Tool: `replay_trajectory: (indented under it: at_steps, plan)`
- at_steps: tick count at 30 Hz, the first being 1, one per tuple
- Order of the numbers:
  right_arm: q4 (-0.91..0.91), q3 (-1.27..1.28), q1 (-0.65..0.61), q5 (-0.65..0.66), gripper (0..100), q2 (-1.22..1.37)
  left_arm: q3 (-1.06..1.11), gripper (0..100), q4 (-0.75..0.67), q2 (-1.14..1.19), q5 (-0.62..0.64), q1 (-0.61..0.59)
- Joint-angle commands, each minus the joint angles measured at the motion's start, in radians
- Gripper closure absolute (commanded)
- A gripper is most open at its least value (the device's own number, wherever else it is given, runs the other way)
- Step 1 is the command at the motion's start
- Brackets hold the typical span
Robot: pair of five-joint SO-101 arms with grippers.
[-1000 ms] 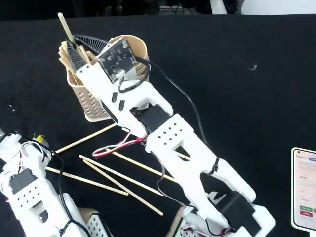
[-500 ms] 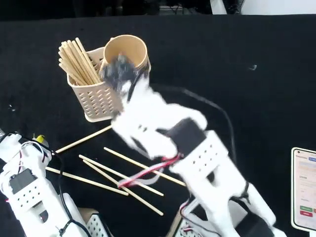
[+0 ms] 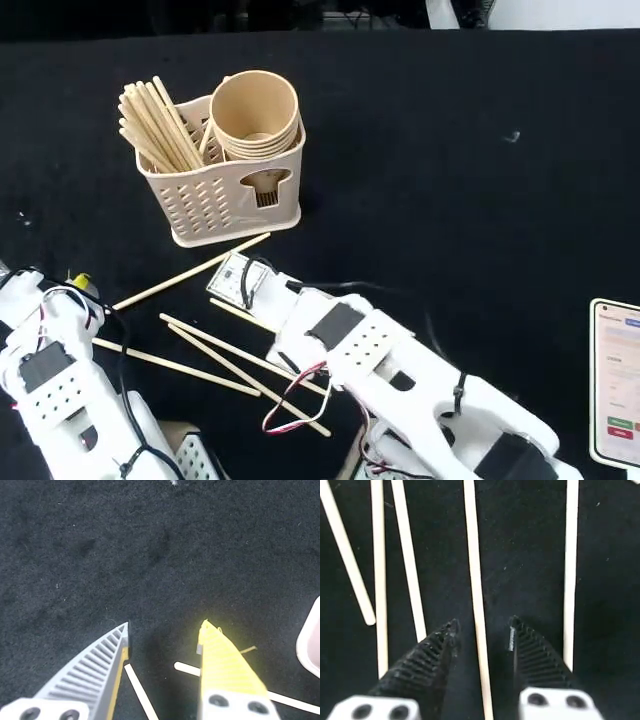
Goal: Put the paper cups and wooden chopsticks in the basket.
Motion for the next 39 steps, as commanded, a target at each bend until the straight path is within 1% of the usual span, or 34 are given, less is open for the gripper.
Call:
replay_trajectory:
  at_steps: [1, 3, 6, 12, 16, 18, 20, 21, 22, 23, 26, 34, 37, 39]
  plan:
    - [-0.018, -0.013, -0.064, 0.006, 82.5, -0.031, -0.007, 77, -0.015, -0.006, 0.006, -0.005]
    - [-0.025, -0.038, -0.089, 0.006, 82.5, -0.007, -0.007, 77, -0.015, -0.006, 0.006, -0.007]
    - [-0.038, -0.113, -0.087, 0.006, 82.5, 0.099, -0.007, 77, -0.014, -0.006, 0.006, -0.008]
    - [-0.115, -0.252, -0.041, 0.012, 82.8, 0.375, -0.007, 77, -0.012, -0.006, 0.006, -0.008]
    - [-0.101, -0.329, 0.0, 0.014, 83.2, 0.504, -0.007, 77, -0.012, -0.006, 0.006, -0.008]
    - [-0.055, -0.363, -0.003, 0.017, 87.7, 0.533, -0.007, 77, -0.012, -0.006, 0.006, -0.008]
    - [-0.021, -0.384, -0.003, 0.048, 97.8, 0.544, -0.007, 77, -0.014, -0.006, 0.006, -0.008]
    - [-0.014, -0.384, -0.003, 0.054, 99.2, 0.539, -0.007, 77, -0.014, -0.006, 0.006, -0.008]
    - [-0.008, -0.383, 0.0, 0.054, 97.9, 0.538, -0.007, 77, -0.014, -0.006, 0.006, -0.008]
    - [0.005, -0.386, 0.002, 0.054, 99.2, 0.53, -0.007, 77, -0.014, -0.006, 0.006, -0.008]
    - [0.054, -0.392, 0.003, 0.054, 98.8, 0.45, -0.007, 77, -0.012, -0.006, 0.006, -0.008]
    - [0.272, -0.512, 0.003, 0.054, 98.8, -0.008, -0.007, 77, -0.014, -0.006, 0.006, -0.008]
    - [0.27, -0.587, 0.002, 0.054, 98.8, -0.171, -0.007, 77, -0.014, -0.006, 0.006, -0.008]
    - [0.226, -0.625, -0.003, 0.054, 98.8, -0.254, -0.007, 77, -0.014, -0.006, 0.006, -0.008]
